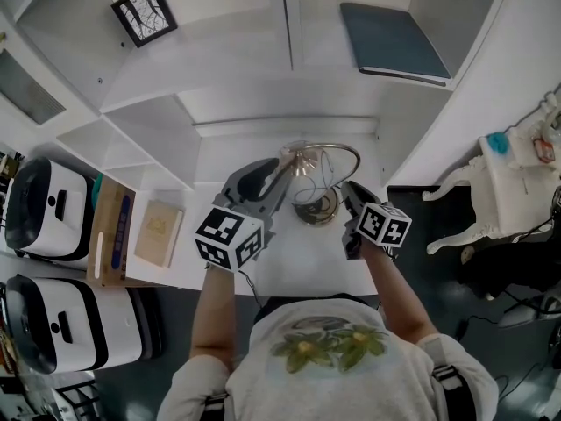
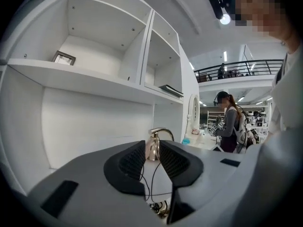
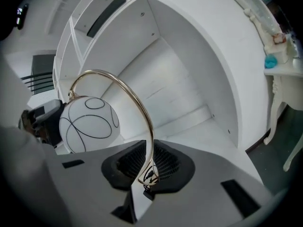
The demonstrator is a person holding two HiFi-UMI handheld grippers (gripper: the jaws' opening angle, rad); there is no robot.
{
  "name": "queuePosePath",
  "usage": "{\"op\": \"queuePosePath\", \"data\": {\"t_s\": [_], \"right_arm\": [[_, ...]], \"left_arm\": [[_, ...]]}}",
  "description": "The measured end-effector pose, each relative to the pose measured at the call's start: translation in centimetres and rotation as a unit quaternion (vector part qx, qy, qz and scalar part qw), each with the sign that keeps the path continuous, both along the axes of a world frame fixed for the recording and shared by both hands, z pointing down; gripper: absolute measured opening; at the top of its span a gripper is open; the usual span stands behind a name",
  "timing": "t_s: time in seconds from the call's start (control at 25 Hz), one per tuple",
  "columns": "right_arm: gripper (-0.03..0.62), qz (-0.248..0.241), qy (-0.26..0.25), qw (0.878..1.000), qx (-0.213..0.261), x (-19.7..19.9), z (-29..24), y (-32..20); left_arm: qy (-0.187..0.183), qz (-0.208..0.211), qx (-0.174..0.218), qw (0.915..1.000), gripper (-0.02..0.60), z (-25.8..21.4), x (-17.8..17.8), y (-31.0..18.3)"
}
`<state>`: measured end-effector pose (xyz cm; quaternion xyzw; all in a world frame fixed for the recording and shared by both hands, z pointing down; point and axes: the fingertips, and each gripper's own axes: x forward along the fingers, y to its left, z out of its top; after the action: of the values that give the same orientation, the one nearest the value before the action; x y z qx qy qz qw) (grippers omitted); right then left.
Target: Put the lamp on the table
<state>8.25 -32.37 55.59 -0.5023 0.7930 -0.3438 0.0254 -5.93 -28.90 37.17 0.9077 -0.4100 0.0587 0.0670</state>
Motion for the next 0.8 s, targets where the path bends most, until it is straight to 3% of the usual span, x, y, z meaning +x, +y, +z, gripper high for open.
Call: {"op": "queuePosePath", "data": {"t_s": [0.16,0.28,0.4,0.8], "right_arm": [[0.049,-0.006,-0.026,1.000,0.016,-0.4,-2.0,1.7],[0.041,-0.027,-0.039,0.998,0.039,-1.5,-3.8,3.2],[0.037,-0.049,-0.034,0.996,0.069,-2.6,-5.5,4.6],[0.031,-0.091,0.014,0.983,0.156,-5.3,-9.5,8.1]], "left_arm": [[-0.006,-0.030,-0.004,0.9995,0.079,0.6,-0.6,0.6],[-0.041,-0.054,0.014,0.9976,0.053,1.0,-0.6,1.5],[-0.074,-0.050,0.018,0.9959,0.034,1.9,0.3,2.7],[-0.035,-0.029,-0.022,0.9987,0.029,3.9,1.8,5.6]]}}
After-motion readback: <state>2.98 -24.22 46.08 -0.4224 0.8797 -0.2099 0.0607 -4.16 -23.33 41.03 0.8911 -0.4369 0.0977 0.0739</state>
